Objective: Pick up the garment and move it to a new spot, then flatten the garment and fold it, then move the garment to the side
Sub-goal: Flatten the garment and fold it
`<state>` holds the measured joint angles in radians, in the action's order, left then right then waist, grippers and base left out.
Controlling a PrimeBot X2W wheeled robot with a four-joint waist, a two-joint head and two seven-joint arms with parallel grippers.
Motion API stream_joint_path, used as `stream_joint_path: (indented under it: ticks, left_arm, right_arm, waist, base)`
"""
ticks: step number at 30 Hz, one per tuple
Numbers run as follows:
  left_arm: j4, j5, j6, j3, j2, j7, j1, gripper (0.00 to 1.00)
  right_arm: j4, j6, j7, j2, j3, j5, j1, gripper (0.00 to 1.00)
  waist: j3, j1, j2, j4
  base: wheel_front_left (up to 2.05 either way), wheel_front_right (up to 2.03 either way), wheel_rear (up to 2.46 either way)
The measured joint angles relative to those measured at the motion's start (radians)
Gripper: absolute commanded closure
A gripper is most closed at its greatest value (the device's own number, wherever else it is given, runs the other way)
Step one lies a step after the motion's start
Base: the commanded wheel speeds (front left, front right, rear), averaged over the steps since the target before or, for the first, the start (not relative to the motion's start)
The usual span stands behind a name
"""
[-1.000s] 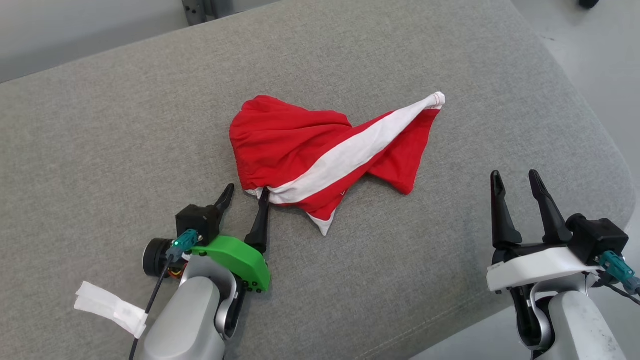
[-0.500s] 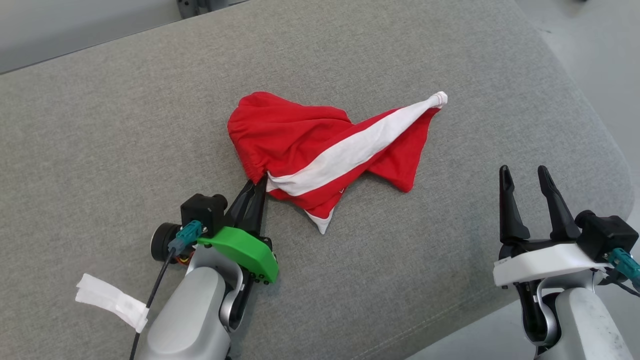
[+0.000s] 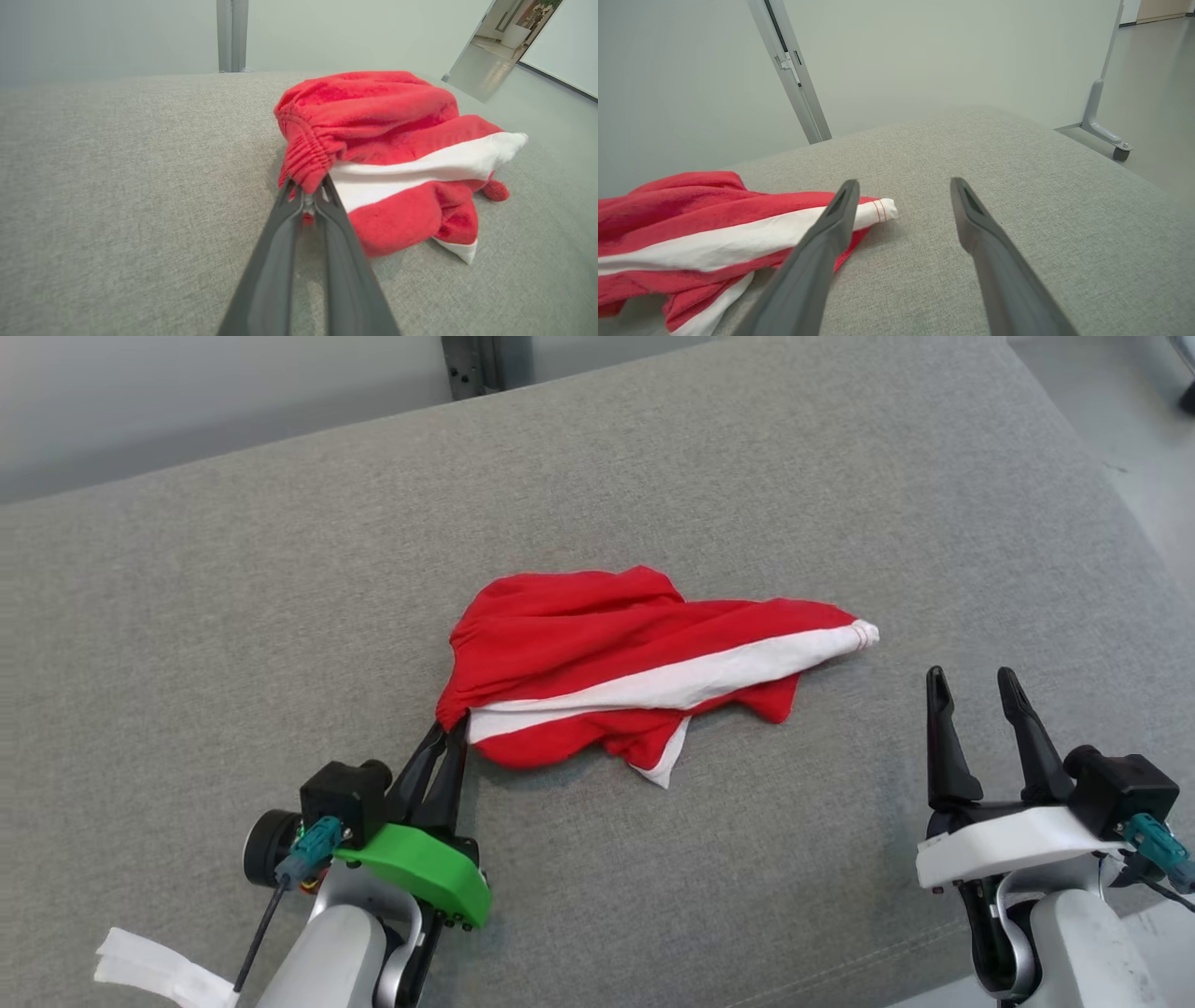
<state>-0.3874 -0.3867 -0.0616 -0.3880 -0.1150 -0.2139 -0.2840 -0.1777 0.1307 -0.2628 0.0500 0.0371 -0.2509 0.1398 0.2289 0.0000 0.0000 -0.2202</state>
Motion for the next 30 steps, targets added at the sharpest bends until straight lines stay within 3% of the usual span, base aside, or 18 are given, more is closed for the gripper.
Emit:
stream_joint_path:
  ticks: [9, 15, 16, 17, 18, 19, 20, 30]
  left_arm:
    - [0.184, -0.028, 0.067, 0.025, -0.08, 0.154, 0.129, 1.0]
    - [0.176, -0.049, 0.09, 0.06, -0.117, 0.167, 0.191, 1.0]
    - [0.168, -0.054, 0.094, 0.065, -0.116, 0.157, 0.193, 0.94]
    - [0.158, -0.059, 0.097, 0.069, -0.113, 0.148, 0.193, 0.63]
    - [0.15, -0.061, 0.098, 0.072, -0.109, 0.138, 0.194, 0.53]
    - [0.14, -0.063, 0.099, 0.074, -0.103, 0.129, 0.194, 0.13]
    - [0.13, -0.066, 0.099, 0.073, -0.098, 0.121, 0.194, 0.0]
    - [0.04, -0.074, 0.097, 0.074, -0.071, 0.037, 0.194, 0.0]
  right_arm:
    - [-0.025, 0.0, 0.0, 0.0, -0.017, -0.005, -0.009, 0.0]
    - [-0.037, 0.0, 0.0, 0.0, -0.025, -0.006, -0.009, 0.0]
    - [-0.038, 0.0, 0.0, 0.0, -0.026, -0.006, -0.009, 0.0]
    - [-0.039, 0.0, 0.0, 0.0, -0.027, -0.005, -0.009, 0.0]
    - [-0.04, 0.0, 0.0, 0.0, -0.026, -0.002, -0.009, 0.0]
    - [-0.04, 0.0, 0.0, 0.0, -0.026, -0.001, -0.01, 0.0]
    - [-0.041, 0.0, 0.0, 0.0, -0.026, 0.0, -0.011, 0.0]
    - [-0.054, 0.0, 0.0, 0.0, -0.032, 0.009, -0.038, 0.0]
  waist:
    - [-0.043, 0.0, 0.0, 0.078]
    - [-0.061, 0.0, 0.0, 0.09]
    - [-0.062, 0.0, 0.0, 0.089]
    - [-0.064, 0.0, 0.0, 0.088]
    - [-0.066, 0.0, 0.0, 0.087]
    - [-0.069, 0.0, 0.0, 0.086]
    - [-0.071, 0.0, 0.0, 0.085]
    - [-0.112, 0.0, 0.0, 0.082]
  base:
    - [0.0, 0.0, 0.0]
    - [0.0, 0.0, 0.0]
    - [0.0, 0.0, 0.0]
    - [0.0, 0.0, 0.0]
    - [0.0, 0.0, 0.0]
    - [0.0, 0.0, 0.0]
    - [0.0, 0.0, 0.0]
    - [0.0, 0.0, 0.0]
